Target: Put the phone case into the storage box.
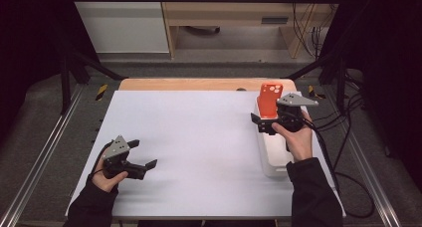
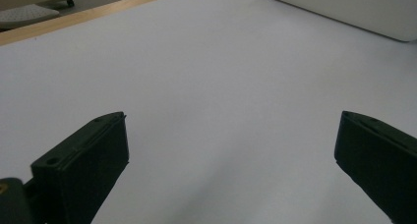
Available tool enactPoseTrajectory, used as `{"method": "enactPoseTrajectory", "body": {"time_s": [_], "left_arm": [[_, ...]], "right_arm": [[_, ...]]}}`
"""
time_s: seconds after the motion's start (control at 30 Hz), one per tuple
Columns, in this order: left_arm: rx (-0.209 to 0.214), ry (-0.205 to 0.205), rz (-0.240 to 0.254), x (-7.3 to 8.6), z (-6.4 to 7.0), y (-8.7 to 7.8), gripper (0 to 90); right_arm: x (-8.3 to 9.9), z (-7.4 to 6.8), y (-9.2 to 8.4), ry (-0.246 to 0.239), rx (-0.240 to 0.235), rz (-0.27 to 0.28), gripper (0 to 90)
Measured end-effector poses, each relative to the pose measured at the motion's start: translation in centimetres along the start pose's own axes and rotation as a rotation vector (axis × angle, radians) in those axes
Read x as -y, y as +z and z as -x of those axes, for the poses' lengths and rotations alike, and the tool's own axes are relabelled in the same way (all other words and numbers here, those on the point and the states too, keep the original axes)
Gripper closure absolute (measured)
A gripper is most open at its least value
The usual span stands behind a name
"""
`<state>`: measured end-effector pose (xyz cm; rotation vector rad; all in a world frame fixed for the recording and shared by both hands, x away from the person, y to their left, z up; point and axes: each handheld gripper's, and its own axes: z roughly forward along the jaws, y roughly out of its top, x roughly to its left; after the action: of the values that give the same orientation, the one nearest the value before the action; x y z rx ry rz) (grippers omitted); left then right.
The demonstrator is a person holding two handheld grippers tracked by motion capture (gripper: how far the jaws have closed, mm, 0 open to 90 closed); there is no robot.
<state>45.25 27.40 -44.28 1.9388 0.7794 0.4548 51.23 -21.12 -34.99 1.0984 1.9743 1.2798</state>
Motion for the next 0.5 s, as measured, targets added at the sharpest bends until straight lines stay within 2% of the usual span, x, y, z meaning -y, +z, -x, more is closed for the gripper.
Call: {"method": "enactPoseTrajectory", "body": {"time_s": [0.27,0.5], "left_arm": [[0.011,0.0,0.009,-0.1,0.2,-0.1,0.0],[0.022,-0.007,0.028,-0.2,0.2,-0.3,0.0]], "right_arm": [[2.1,-1.4,-1.8,-0.064,-0.116,0.032,0.5],[4.8,-1.2,-3.2,-0.098,-0.19,0.079,0.3]]}}
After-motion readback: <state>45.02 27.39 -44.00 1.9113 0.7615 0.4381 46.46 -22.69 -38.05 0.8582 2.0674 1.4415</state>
